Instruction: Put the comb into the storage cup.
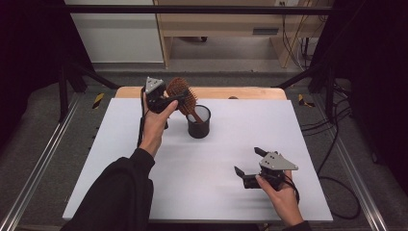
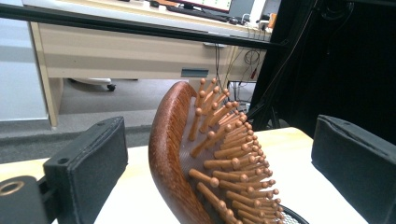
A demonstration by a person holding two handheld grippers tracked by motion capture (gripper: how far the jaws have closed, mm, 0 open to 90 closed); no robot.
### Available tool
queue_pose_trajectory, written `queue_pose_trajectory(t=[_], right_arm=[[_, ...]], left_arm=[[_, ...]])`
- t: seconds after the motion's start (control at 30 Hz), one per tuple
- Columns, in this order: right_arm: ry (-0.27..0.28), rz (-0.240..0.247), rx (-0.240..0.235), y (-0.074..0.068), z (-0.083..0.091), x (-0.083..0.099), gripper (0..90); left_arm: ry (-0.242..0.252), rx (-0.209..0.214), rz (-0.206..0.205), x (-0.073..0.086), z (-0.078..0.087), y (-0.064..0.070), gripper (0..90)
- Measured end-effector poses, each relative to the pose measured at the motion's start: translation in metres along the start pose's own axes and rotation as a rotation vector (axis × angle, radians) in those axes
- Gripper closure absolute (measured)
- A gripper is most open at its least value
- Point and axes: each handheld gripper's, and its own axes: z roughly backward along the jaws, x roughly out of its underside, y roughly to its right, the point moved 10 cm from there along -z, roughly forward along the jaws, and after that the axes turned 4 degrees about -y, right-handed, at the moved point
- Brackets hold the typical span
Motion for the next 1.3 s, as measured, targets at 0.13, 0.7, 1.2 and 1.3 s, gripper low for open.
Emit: queue_pose_trajectory(t=[0.13,0.7,1.2,1.3], right_arm=[[-0.001,-0.001,0.002,0.0,0.0,0.0,3.0],[0.001,-0.009,0.004,0.001,0.0,0.0,3.0],[-0.01,-0.012,0.006,0.002,-0.002,0.003,3.0],[-0.013,-0.017,0.006,0.002,-0.002,0.003,3.0]], left_arm=[[0.001,0.004,-0.003,0.004,0.003,0.001,3.5],[0.01,0.004,0.007,0.009,0.017,0.0,2.4],[0.031,0.02,0.006,0.01,0.029,0.006,2.4],[0.029,0.02,-0.005,0.01,0.031,0.007,2.4]])
